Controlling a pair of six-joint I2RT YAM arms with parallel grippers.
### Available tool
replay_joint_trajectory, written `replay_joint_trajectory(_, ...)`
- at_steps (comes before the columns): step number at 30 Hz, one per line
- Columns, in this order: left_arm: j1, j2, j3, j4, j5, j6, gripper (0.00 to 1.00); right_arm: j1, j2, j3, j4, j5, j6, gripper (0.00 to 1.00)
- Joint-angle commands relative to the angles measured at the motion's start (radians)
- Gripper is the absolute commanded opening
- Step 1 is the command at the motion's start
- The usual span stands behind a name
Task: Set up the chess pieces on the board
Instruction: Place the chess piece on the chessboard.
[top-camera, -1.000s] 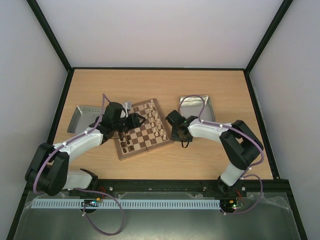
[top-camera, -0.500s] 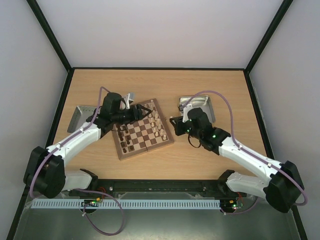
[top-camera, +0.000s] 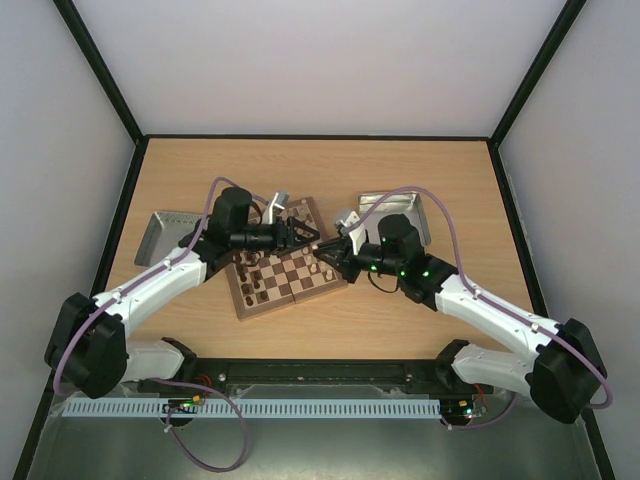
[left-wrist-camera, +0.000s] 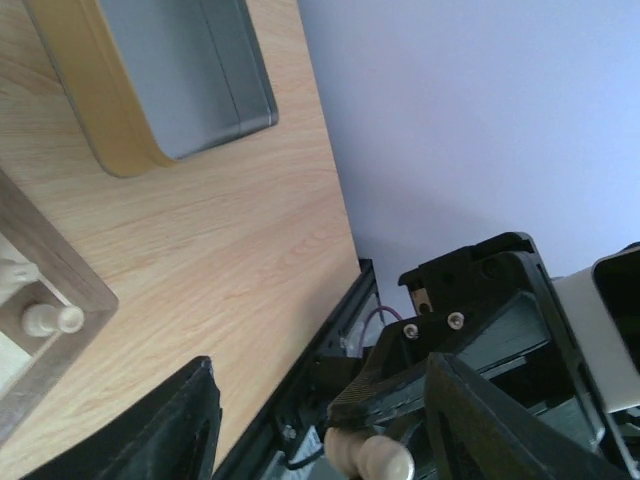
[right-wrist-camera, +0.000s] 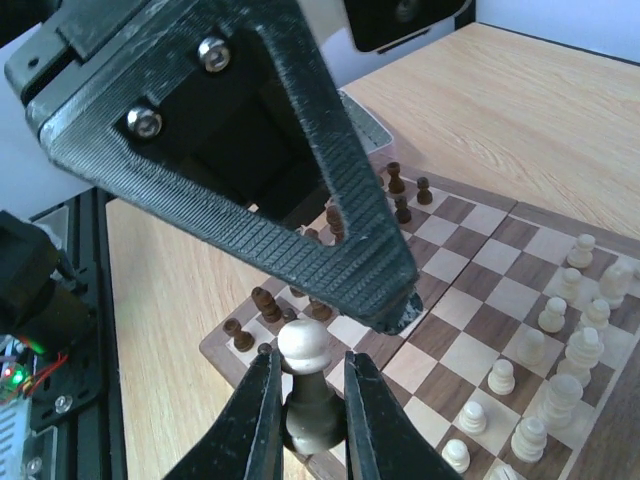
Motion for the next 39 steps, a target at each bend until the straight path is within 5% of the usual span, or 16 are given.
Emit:
replay_joint_trajectory(1, -0.009, -0.011, 0.008, 0.039, 0.07, -0.023, 0.54, 0.007, 0.018, 0.035, -0.004, -0.064, -0.097, 0.04)
replay_joint_trajectory(11, -0.026, -0.024, -0.015, 0.042, 0.14, -0.026, 0.42, 0.007, 0.054, 0.081, -0.051, -0.022, -0.105, 0.04)
replay_joint_trajectory(22, -0.029, -0.031, -0.035, 0.042, 0.127, -0.023, 0.05, 0.007, 0.068, 0.086, -0.039, 0.026, -0.093, 0.06)
replay_joint_trajectory(24, -0.03, -0.035, -0.038, 0.036, 0.114, -0.018, 0.03, 0.007, 0.066, 0.085, -0.039, 0.044, -0.085, 0.12)
replay_joint_trajectory(26, -0.029, -0.04, -0.038, 0.021, 0.089, -0.007, 0.02, 0.007, 0.06, 0.083, -0.045, 0.068, -0.069, 0.3)
replay_joint_trajectory(29, -0.031, -0.053, -0.036, -0.045, -0.007, 0.054, 0.03, 0.007, 0.032, 0.075, -0.071, 0.124, -0.037, 0.48)
replay_joint_trajectory(33, -0.073, -0.051, -0.018, -0.191, -0.282, 0.185, 0.03, 0.007, -0.065, 0.006, -0.062, 0.244, 0.048, 0.56)
replay_joint_trajectory(39, -0.263, 0.054, 0.024, -0.315, -0.778, 0.27, 0.03, 0.003, -0.206, -0.064, -0.117, 0.833, 0.357, 0.61)
